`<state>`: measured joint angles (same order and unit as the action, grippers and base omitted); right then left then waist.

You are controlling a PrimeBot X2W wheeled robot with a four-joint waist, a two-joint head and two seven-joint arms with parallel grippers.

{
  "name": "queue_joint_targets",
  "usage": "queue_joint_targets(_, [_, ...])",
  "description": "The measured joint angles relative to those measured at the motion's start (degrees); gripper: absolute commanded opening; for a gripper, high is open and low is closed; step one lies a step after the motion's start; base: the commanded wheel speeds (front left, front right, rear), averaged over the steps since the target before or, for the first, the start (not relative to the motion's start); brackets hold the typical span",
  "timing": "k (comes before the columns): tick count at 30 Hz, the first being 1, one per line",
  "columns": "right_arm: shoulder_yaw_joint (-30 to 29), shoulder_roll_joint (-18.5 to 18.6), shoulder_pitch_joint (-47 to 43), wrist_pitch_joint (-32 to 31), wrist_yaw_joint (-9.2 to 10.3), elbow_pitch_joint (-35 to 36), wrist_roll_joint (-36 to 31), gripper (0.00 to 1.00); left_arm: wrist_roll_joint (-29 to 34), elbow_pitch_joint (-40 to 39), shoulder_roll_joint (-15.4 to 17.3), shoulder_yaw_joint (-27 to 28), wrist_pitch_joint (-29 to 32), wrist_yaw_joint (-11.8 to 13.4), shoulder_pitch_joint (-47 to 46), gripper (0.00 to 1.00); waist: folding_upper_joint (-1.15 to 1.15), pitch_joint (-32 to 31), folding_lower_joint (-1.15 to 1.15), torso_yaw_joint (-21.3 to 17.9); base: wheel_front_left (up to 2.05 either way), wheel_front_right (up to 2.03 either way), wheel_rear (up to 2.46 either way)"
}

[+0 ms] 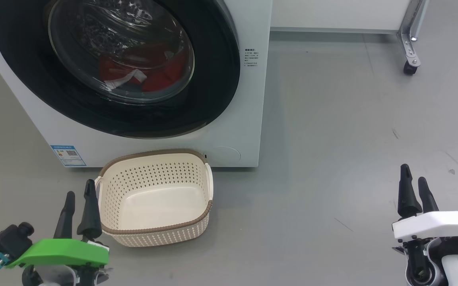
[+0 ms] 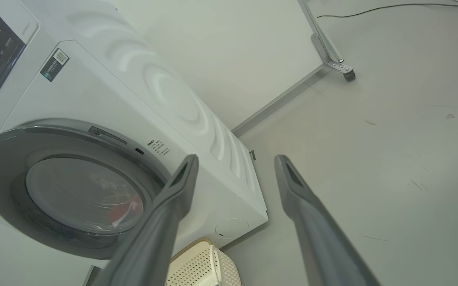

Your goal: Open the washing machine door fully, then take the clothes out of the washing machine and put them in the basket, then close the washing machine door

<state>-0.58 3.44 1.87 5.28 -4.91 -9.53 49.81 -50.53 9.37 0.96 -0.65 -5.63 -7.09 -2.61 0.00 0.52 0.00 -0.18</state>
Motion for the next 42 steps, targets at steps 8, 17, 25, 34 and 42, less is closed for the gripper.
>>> queue_joint_targets(8, [2.1,0.2,0.0,1.63,0.53,0.93,-7.62,1.0,10.32,-1.18,0.08,-2.09,-1.49,0.74,0.01,1.0,0.0,0.15,0.0,-0.21,0.0,0.0,0.0])
queue_joint_targets(17, [4.28,0.41,0.0,3.2,0.98,1.16,-14.78,1.0,20.12,-2.14,0.26,-4.69,-3.07,1.56,0.03,1.0,0.0,0.11,0.0,-0.54,0.0,0.0,0.0])
queue_joint_targets(25, [6.48,0.81,-0.01,4.79,1.13,0.91,-21.78,1.0,28.74,-1.75,0.48,-6.31,-4.66,3.34,0.13,1.0,0.0,-0.12,0.0,-0.94,0.0,0.0,0.0])
queue_joint_targets(34, [9.15,1.67,-0.02,6.75,2.07,-0.52,-30.34,1.0,37.2,0.48,0.75,-7.81,-6.65,5.44,0.3,1.0,0.0,-0.22,0.0,-1.48,0.0,0.0,0.0])
queue_joint_targets(42, [10.71,1.67,-0.02,8.43,2.12,-1.48,-36.09,1.0,41.63,1.34,0.96,-8.8,-8.15,6.99,0.36,1.0,0.0,-0.1,0.0,-1.76,0.0,0.0,0.0])
